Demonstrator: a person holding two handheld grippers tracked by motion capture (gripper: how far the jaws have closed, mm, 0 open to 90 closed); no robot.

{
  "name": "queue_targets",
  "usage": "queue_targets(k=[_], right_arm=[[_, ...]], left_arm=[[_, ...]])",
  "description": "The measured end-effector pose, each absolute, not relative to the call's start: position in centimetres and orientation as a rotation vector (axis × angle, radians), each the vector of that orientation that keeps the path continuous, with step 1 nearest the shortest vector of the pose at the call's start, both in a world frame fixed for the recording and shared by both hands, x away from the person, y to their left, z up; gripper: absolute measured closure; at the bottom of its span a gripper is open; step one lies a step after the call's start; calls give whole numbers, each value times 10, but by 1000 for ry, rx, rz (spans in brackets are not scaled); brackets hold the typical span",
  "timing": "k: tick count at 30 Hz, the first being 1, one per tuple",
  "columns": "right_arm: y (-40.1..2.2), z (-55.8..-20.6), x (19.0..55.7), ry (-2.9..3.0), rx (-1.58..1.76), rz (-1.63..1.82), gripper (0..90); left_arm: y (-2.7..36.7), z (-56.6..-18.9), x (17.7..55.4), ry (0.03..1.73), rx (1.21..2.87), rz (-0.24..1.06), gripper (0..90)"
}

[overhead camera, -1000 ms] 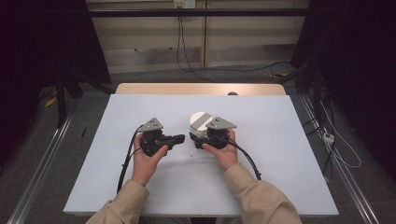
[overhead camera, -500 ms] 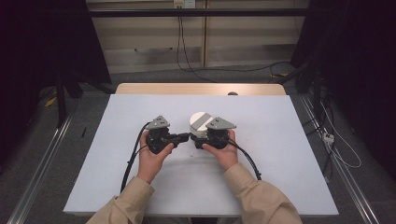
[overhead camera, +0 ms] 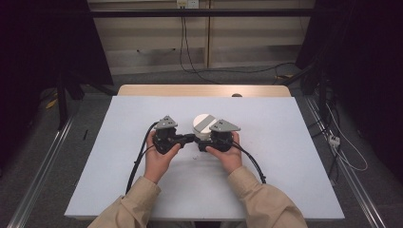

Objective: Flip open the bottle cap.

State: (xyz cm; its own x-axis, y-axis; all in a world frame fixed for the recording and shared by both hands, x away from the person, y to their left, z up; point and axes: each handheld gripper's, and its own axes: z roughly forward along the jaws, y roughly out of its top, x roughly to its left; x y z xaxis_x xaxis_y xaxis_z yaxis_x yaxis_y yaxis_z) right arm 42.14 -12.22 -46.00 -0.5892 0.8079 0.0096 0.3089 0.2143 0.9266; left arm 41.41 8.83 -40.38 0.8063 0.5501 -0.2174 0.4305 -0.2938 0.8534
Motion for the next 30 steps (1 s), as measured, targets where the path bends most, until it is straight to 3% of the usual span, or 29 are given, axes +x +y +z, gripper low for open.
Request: queue_targets(k=[30], right_arm=[[-122, -461, 421, 2012, 1032, 1359, 185]], left_arm=[[86, -391, 416, 735, 1921, 181, 900]])
